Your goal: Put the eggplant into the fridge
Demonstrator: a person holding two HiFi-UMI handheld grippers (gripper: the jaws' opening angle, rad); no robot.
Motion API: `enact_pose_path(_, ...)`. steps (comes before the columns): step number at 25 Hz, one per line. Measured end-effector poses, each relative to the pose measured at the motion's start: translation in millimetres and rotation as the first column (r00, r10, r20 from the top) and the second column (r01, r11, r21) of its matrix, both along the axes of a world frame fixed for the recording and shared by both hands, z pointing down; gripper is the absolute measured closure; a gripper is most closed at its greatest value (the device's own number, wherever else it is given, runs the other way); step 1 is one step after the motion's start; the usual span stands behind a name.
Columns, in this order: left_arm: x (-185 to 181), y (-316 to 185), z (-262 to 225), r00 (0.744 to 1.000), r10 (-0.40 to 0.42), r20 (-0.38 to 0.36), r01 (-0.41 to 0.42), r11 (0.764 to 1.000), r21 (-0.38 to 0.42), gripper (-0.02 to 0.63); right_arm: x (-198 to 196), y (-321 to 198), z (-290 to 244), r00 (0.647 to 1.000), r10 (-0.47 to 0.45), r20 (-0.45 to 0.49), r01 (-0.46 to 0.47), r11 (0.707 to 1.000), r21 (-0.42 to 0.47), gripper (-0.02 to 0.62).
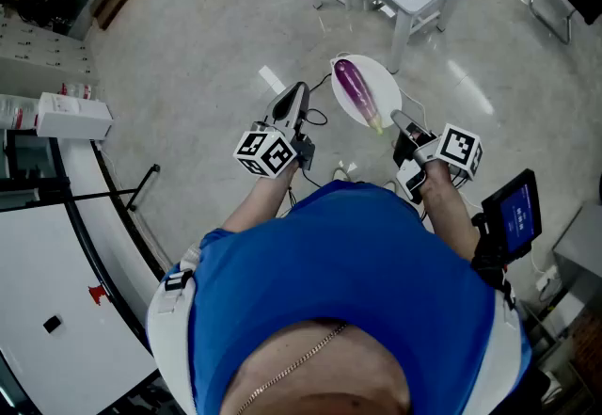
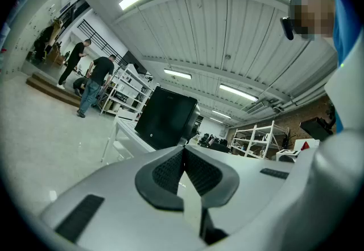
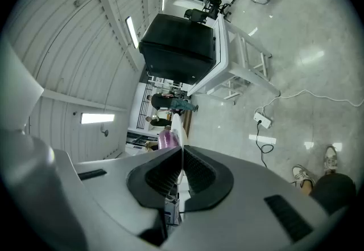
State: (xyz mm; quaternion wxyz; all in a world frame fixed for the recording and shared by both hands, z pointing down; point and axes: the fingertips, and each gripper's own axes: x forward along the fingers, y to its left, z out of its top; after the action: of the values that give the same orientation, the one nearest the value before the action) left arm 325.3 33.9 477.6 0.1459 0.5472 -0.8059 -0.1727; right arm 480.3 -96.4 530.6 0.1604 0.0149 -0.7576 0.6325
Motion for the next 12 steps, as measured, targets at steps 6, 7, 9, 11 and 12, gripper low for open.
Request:
enact_pose_path(6, -1.6, -0.2, -1.8, 1.0, -0.003, 0.001, 0.003, 1.0, 0.003, 0.598, -4.2, -2.5, -2.6, 1.0, 0.001, 0.022, 0.0, 1.0, -0.008, 0.583)
enact_pose_path(7, -1.7, 0.0, -2.0, 1.0, -0.004, 0.001, 0.004, 1.0, 0.004, 0.598, -4.5, -2.8, -2.8, 1.0, 0.0, 0.028, 0.0, 1.0, -0.008, 0.583)
enact_pose_path(9, -1.8, 0.8, -2.1, 1.0, -0.007, 0.001, 0.007, 1.0, 0.004, 0.598, -4.9, -2.9, -3.4, 0.999, -0.002, 0.035, 0.002, 1.0, -0.006, 0.583)
enact_pose_path(11, -1.3, 1.7, -2.5, 1.0, -0.009, -0.001, 0.009, 1.0, 0.002, 0.598, -4.6, -2.9, -3.8, 0.999, -0.003, 0.033, 0.003, 1.0, -0.004, 0.584)
enact_pose_path(12, -0.9, 2.1, -2.6, 1.0, -0.009, -0.001, 0.009, 1.0, 0.001, 0.598, -4.3, -3.2, -3.8, 1.0, -0.003, 0.031, 0.003, 1.0, -0.002, 0.583)
